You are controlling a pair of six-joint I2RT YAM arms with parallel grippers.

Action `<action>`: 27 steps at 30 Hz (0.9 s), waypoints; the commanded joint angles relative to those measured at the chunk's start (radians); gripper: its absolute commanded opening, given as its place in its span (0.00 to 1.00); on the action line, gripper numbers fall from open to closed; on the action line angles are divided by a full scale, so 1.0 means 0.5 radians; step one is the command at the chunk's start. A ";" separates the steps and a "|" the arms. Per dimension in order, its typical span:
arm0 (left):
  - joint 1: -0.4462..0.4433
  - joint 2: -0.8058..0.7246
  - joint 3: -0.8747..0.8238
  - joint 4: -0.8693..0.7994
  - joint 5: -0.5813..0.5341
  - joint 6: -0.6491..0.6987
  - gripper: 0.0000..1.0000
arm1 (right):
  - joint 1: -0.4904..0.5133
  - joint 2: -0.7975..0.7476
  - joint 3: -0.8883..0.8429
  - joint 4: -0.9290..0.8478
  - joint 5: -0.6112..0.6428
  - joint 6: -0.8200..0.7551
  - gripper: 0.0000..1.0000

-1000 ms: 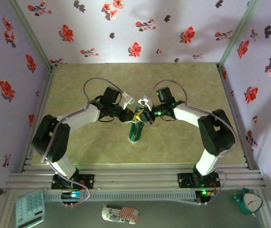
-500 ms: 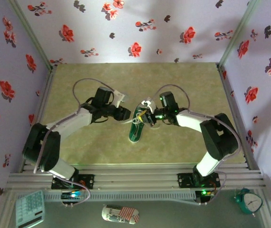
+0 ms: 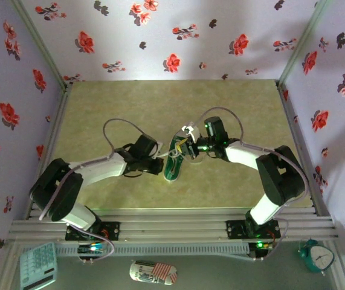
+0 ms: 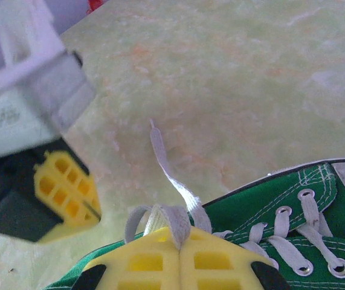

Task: Tie the shoes

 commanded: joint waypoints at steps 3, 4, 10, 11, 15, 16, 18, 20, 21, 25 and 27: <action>-0.092 0.032 -0.068 0.018 -0.136 -0.211 0.00 | -0.007 -0.060 0.027 -0.007 0.015 0.015 0.00; -0.105 0.035 -0.078 0.036 -0.137 -0.221 0.00 | -0.008 -0.067 0.023 -0.011 0.018 0.015 0.00; -0.222 0.123 -0.080 0.184 -0.100 -0.272 0.00 | -0.017 -0.118 -0.018 0.039 0.111 0.088 0.00; -0.245 0.143 -0.077 0.213 -0.095 -0.285 0.00 | -0.017 -0.122 -0.015 0.030 0.108 0.091 0.00; -0.315 0.214 -0.035 0.311 -0.068 -0.321 0.00 | -0.017 -0.138 -0.015 -0.016 0.130 0.080 0.00; -0.333 0.232 -0.023 0.333 -0.062 -0.331 0.00 | -0.017 -0.143 -0.021 -0.026 0.141 0.072 0.00; -0.361 0.266 0.009 0.385 -0.043 -0.345 0.00 | -0.016 -0.151 -0.028 -0.049 0.153 0.058 0.00; -0.389 0.303 0.054 0.424 -0.018 -0.356 0.00 | -0.017 -0.163 -0.040 -0.063 0.166 0.047 0.00; -0.402 0.321 0.078 0.437 -0.009 -0.359 0.00 | -0.018 -0.168 -0.048 -0.063 0.171 0.046 0.00; -0.450 0.385 0.151 0.469 0.011 -0.357 0.00 | -0.023 -0.175 -0.066 -0.063 0.181 0.049 0.00; -0.449 0.377 0.138 0.468 0.002 -0.357 0.00 | -0.023 -0.174 -0.068 -0.069 0.181 0.047 0.00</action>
